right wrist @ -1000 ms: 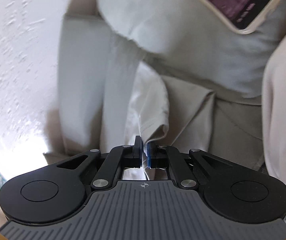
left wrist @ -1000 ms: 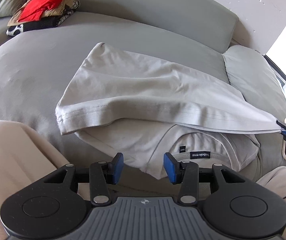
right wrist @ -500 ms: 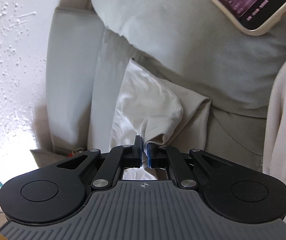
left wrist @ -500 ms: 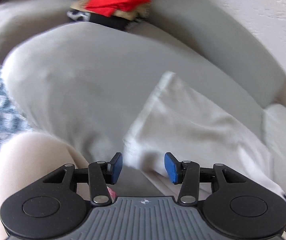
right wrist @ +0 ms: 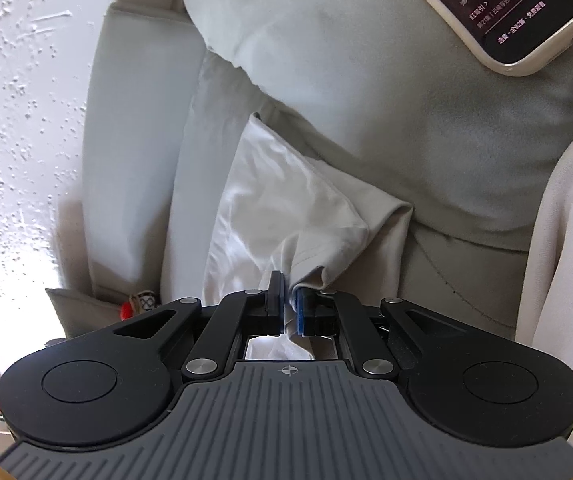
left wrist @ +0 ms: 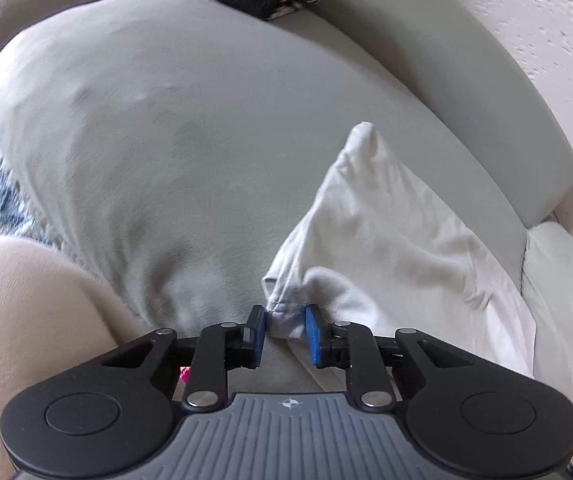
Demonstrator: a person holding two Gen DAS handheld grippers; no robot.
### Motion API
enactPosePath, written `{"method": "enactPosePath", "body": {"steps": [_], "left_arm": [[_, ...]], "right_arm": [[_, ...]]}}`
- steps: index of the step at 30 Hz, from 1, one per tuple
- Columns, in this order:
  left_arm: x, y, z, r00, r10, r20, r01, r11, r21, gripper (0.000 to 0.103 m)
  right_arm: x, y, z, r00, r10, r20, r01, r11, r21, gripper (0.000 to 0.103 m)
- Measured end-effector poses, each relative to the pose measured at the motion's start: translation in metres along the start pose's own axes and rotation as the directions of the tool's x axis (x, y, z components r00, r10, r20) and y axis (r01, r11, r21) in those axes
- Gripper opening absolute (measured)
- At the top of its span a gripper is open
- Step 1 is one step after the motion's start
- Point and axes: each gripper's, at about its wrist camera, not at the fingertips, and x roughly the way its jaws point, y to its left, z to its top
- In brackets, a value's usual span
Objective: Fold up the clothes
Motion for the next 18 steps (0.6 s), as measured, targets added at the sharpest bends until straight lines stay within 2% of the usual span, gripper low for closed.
{"method": "enactPosePath", "body": {"steps": [2,5,8,12,14,16,18], "left_arm": [[-0.002,-0.001,0.001,1.0,-0.001,-0.004,0.001,1.0,0.007,0.005],[-0.013,-0.003,0.006,1.0,-0.005,-0.013,0.005,1.0,-0.001,0.003],[-0.031,-0.004,0.018,0.999,-0.052,-0.01,0.052,0.999,-0.004,0.003],[-0.059,-0.002,0.045,0.984,-0.176,-0.013,0.175,0.983,-0.063,0.003],[-0.065,0.001,0.059,0.972,-0.229,-0.044,0.225,0.971,-0.087,0.003],[-0.065,0.006,0.069,0.97,-0.23,-0.083,0.223,0.971,-0.09,0.003],[-0.055,0.004,0.068,0.975,-0.174,-0.136,0.169,0.984,-0.051,0.003]], "right_arm": [[-0.001,0.001,0.001,1.0,-0.006,0.005,0.006,1.0,-0.008,0.006],[-0.003,0.004,0.001,1.0,-0.015,0.015,0.015,0.999,-0.028,0.006],[-0.009,0.016,0.004,0.999,-0.031,0.028,0.033,0.997,-0.07,0.006],[-0.021,0.034,0.01,0.997,-0.055,0.047,0.06,0.992,-0.113,0.003],[-0.029,0.041,0.014,0.996,-0.071,0.056,0.078,0.988,-0.133,0.003],[-0.035,0.045,0.016,0.992,-0.098,0.073,0.109,0.98,-0.166,0.003],[-0.036,0.044,0.013,0.984,-0.155,0.094,0.172,0.959,-0.223,0.003]]}}
